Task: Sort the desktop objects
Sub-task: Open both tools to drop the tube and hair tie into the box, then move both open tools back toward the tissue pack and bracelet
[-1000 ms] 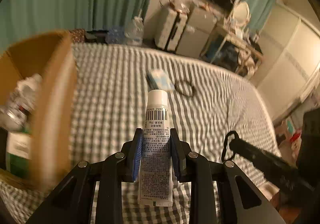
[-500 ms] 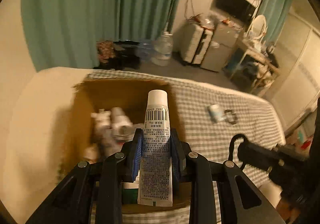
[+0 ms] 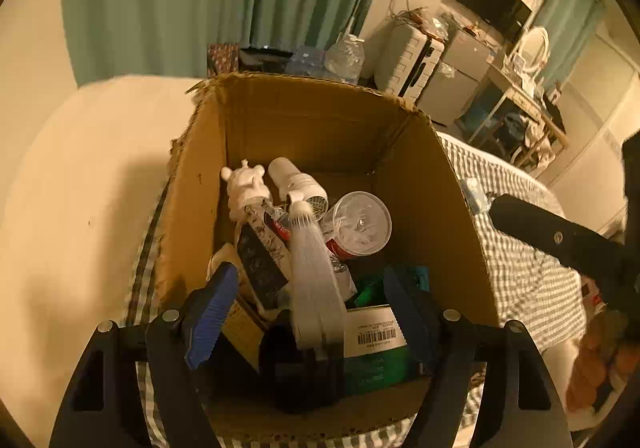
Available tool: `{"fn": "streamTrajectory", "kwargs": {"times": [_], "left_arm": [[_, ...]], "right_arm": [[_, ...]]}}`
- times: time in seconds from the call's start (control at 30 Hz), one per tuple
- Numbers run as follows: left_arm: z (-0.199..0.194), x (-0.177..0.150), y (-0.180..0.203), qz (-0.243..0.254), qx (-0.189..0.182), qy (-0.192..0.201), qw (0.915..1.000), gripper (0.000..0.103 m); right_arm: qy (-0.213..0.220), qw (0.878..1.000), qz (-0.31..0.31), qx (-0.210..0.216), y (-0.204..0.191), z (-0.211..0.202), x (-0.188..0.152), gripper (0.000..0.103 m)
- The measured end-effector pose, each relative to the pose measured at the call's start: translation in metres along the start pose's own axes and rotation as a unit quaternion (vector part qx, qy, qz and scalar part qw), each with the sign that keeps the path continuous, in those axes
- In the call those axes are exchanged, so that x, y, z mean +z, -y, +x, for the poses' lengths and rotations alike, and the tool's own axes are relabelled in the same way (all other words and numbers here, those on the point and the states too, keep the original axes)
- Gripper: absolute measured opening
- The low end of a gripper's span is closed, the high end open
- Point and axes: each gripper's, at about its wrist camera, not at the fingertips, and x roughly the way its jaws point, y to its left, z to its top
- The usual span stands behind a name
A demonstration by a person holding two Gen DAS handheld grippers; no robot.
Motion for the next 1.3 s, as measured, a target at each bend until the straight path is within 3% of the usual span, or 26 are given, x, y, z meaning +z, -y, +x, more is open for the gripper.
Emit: {"fn": "streamTrajectory", "kwargs": {"times": [0.17,0.27,0.4,0.47,0.67,0.77,0.83,1.13,1.3], "left_arm": [[-0.020,-0.005,-0.011,-0.040,0.015,0.003,0.9991,0.083],[-0.029,-0.010,-0.001,-0.032,0.035,0.013,0.9988,0.084],[-0.044,-0.017,0.030,-0.017,0.032,0.039,0.9986,0.086],[-0.048,-0.025,0.051,-0.016,0.028,0.054,0.9980,0.092],[-0.052,-0.049,0.118,0.002,0.035,0.075,0.9966,0.093],[-0.060,-0.057,0.150,0.012,0.057,0.104,0.9928,0.103],[-0.062,-0.061,0.168,0.014,0.059,0.123,0.9905,0.103],[-0.032,-0.064,0.231,0.021,0.058,0.126,0.9901,0.103],[-0.001,-0.064,0.261,0.033,0.044,0.113,0.9921,0.103]], "right_arm": [[0.028,0.999,0.006,-0.020,0.006,-0.027,0.004,0.043],[0.053,0.997,-0.020,-0.053,0.006,-0.053,-0.005,0.044],[0.090,0.988,-0.060,-0.112,0.007,-0.090,-0.019,0.046],[0.098,0.984,-0.067,-0.132,0.010,-0.105,-0.025,0.056],[0.146,0.969,-0.073,-0.183,0.034,-0.158,-0.043,0.071],[0.181,0.958,-0.077,-0.211,0.047,-0.187,-0.051,0.080],[0.197,0.951,-0.085,-0.223,0.057,-0.201,-0.054,0.084],[0.226,0.934,-0.073,-0.268,0.123,-0.239,-0.068,0.094],[0.252,0.931,-0.040,-0.262,0.167,-0.246,-0.073,0.102]]}}
